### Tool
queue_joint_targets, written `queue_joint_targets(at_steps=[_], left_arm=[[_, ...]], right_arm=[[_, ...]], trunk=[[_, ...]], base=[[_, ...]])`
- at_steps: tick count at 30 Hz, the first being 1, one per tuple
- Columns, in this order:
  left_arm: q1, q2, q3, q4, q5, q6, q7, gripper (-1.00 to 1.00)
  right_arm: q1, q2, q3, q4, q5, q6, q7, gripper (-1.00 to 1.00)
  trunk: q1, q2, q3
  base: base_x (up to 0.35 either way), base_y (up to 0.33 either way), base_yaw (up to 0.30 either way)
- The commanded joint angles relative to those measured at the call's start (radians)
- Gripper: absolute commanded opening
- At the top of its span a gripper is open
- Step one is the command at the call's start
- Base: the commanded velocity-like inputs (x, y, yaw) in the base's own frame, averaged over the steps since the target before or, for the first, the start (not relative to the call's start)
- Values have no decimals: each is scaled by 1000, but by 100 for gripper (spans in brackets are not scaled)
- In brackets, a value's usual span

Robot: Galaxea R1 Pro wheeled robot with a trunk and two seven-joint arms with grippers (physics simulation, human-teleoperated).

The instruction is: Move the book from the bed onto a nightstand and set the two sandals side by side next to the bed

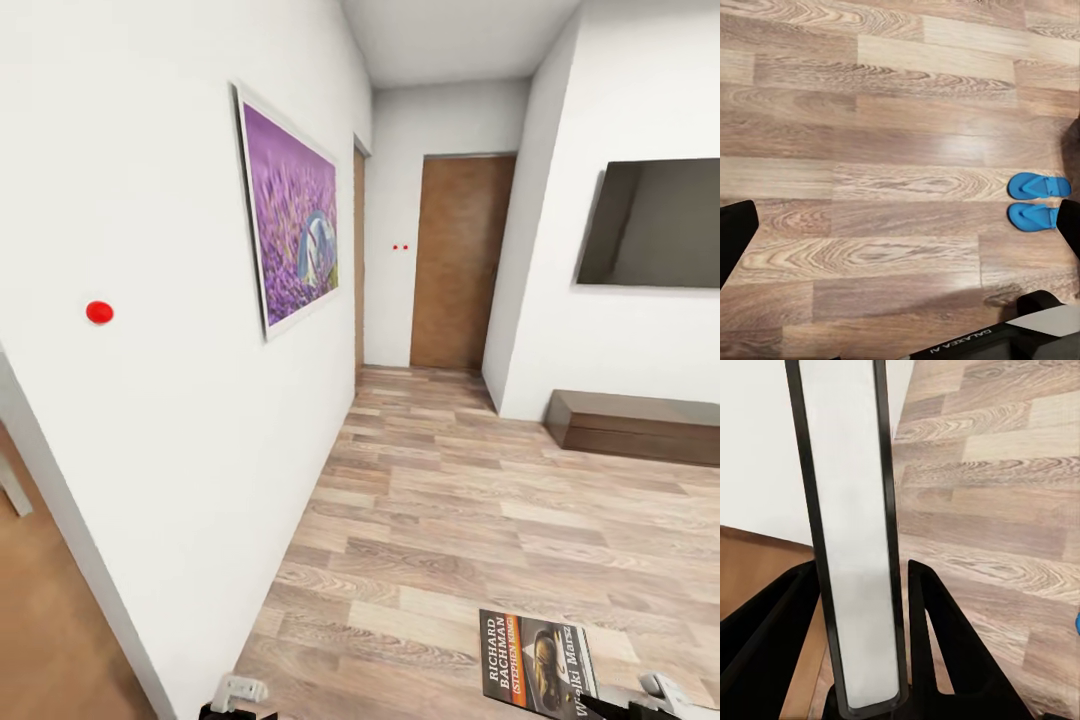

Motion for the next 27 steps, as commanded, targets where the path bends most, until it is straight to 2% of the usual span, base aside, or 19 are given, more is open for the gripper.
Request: queue_joint_targets(at_steps=[1, 23, 27], left_arm=[[0, 0, 9, 1, -11, -4, -2, 100], [0, 0, 8, 1, -11, -4, -2, 100], [0, 0, 7, 2, -11, -4, -2, 100]], right_arm=[[0, 0, 2, 0, -11, 6, 3, -100], [0, 0, 2, 0, -11, 6, 3, -100], [0, 0, 2, 0, -11, 6, 3, -100]], trunk=[[0, -1, 0], [0, -1, 0], [0, -1, 0]], base=[[0, 0, 291], [25, 0, 291], [21, 0, 147]])
